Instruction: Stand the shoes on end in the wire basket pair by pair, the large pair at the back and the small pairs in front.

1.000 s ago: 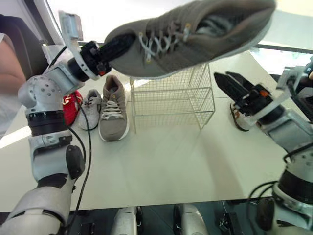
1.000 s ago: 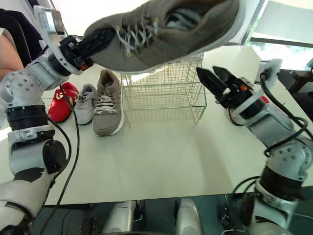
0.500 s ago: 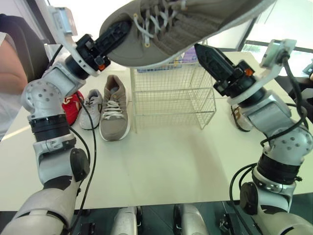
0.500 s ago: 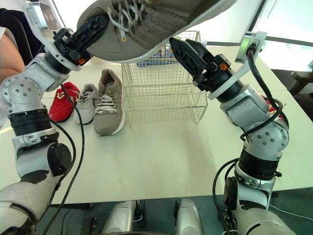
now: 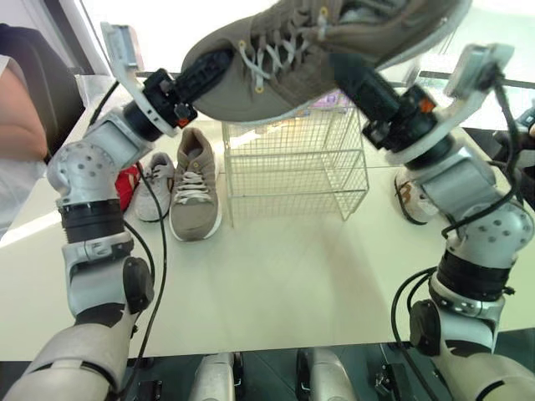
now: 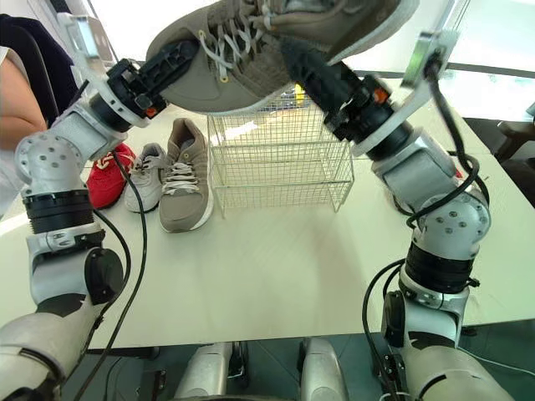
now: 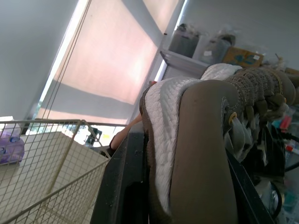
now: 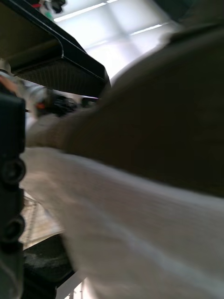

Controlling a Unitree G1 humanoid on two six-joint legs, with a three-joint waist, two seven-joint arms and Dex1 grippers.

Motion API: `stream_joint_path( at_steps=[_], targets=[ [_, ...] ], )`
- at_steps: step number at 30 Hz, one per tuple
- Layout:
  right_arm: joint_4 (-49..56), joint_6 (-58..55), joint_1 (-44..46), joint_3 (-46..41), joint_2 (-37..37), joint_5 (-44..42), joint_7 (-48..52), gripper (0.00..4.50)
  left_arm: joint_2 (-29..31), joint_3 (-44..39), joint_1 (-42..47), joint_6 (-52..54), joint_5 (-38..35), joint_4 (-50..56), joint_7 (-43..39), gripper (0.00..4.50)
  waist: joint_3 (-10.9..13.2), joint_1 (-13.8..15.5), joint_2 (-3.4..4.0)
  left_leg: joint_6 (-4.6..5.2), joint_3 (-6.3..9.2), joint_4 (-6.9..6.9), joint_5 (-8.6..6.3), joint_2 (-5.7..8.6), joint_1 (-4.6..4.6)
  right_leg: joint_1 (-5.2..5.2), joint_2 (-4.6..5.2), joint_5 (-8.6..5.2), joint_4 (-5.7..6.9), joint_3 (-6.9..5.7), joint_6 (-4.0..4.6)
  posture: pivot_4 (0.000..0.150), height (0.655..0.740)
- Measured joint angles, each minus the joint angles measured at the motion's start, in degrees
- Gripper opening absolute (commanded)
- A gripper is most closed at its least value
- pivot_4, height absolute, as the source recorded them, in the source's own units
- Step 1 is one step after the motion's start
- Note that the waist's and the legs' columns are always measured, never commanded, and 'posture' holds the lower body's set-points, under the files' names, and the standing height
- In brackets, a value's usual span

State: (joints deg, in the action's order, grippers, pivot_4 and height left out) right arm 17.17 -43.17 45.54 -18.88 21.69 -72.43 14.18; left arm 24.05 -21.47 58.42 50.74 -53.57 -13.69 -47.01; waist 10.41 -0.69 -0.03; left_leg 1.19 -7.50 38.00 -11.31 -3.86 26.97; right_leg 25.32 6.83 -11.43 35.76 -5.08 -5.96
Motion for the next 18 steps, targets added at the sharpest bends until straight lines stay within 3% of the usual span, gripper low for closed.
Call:
stream_joint_path(
  at_steps=[7, 9, 12, 14, 18],
  targets=[
    [-1.8, 1.1, 0.5, 0.0, -0.4, -1.8, -1.3, 4.49, 0.0, -0.1, -0.5, 0.0, -0.9, 1.1, 1.9, 0.66, 0.0, 0.0, 0.0, 0.0, -0.01, -0.02, 0.0, 0.0, 0.0, 0.0, 0.0, 0.0, -0.03, 0.0, 0.0, 0.15, 0.74],
    [-2.2, 1.3, 0.8, 0.0, -0.5, -2.5, -1.2, 3.96, 0.1, -0.1, -0.8, 0.0, -1.4, 1.6, 2.2, 0.66, 0.0, -0.1, 0.0, 0.0, -0.01, -0.02, 0.0, 0.0, 0.0, 0.0, 0.0, 0.0, -0.03, 0.0, 0.0, 0.15, 0.74],
    [-3.4, 1.9, 1.6, 0.0, -0.7, -3.1, -1.4, 2.7, 0.2, -0.2, -1.5, -0.2, -2.3, 2.7, 2.6, 0.66, 0.0, -0.1, 0.0, 0.0, 0.0, -0.03, 0.0, 0.0, 0.01, 0.0, 0.0, 0.0, -0.04, 0.0, 0.0, 0.15, 0.74],
    [-4.2, 2.1, 2.2, 0.0, -0.7, -3.2, -1.4, 2.18, 0.4, -0.2, -1.6, -0.3, -2.8, 3.6, 3.4, 0.66, 0.0, 0.0, 0.0, 0.0, -0.01, -0.03, 0.0, 0.0, 0.01, 0.0, 0.0, 0.0, -0.05, 0.0, 0.0, 0.15, 0.74],
    [-5.9, 2.1, 3.6, 0.5, -0.7, -3.2, -0.7, 1.92, 0.8, -0.1, -2.7, -0.5, -3.4, 5.2, 4.4, 0.66, 0.0, -0.1, 0.01, 0.0, -0.01, -0.04, 0.0, 0.0, 0.0, 0.0, 0.0, 0.0, -0.06, 0.0, 0.0, 0.15, 0.74]
  ],
)
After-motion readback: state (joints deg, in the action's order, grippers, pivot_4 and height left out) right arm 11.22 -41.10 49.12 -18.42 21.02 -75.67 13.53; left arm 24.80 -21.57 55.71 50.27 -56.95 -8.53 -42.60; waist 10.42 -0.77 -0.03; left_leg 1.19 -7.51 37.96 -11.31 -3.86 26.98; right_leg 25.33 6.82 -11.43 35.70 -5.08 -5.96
